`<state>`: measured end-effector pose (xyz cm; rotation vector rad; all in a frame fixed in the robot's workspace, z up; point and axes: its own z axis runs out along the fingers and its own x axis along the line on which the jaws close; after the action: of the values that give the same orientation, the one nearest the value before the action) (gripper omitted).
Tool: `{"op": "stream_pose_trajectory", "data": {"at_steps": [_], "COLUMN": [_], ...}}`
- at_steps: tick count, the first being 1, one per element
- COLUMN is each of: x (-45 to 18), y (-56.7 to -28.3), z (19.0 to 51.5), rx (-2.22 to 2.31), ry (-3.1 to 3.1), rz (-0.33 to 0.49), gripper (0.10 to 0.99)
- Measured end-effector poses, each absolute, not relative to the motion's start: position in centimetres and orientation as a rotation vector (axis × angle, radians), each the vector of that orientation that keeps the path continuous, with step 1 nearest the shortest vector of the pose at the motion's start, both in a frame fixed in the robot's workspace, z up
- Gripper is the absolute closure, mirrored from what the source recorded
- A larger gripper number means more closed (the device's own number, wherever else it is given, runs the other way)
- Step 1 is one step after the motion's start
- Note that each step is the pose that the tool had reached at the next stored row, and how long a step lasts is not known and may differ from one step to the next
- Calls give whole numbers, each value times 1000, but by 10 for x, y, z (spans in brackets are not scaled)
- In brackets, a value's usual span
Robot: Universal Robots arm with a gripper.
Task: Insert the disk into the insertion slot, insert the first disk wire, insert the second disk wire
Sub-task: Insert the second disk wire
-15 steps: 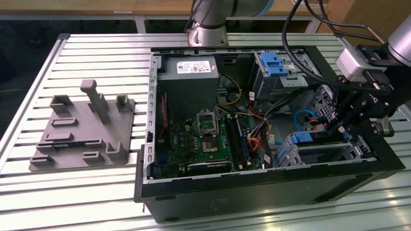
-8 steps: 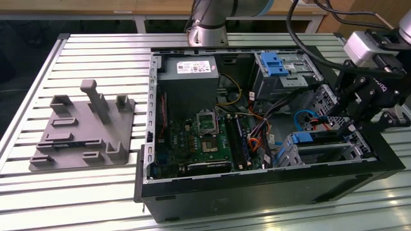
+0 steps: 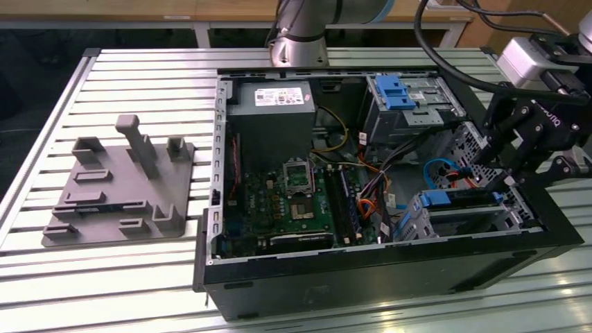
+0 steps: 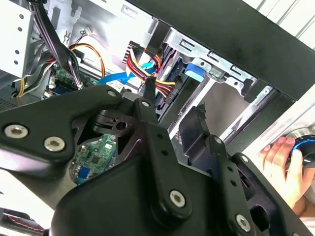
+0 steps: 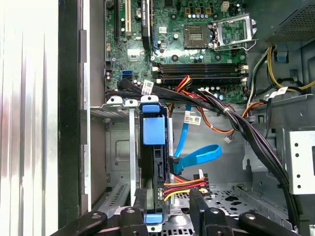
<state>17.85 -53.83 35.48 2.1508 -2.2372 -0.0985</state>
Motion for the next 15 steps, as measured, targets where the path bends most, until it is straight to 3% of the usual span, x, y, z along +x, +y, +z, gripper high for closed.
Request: {"op": "stream_pose_trajectory", "data": {"at_steps": [15], "x": [180], "y": [-531], "z": [362], "rx": [2143], "ry": [-2230], "rz": [-95], "gripper": [612]}}
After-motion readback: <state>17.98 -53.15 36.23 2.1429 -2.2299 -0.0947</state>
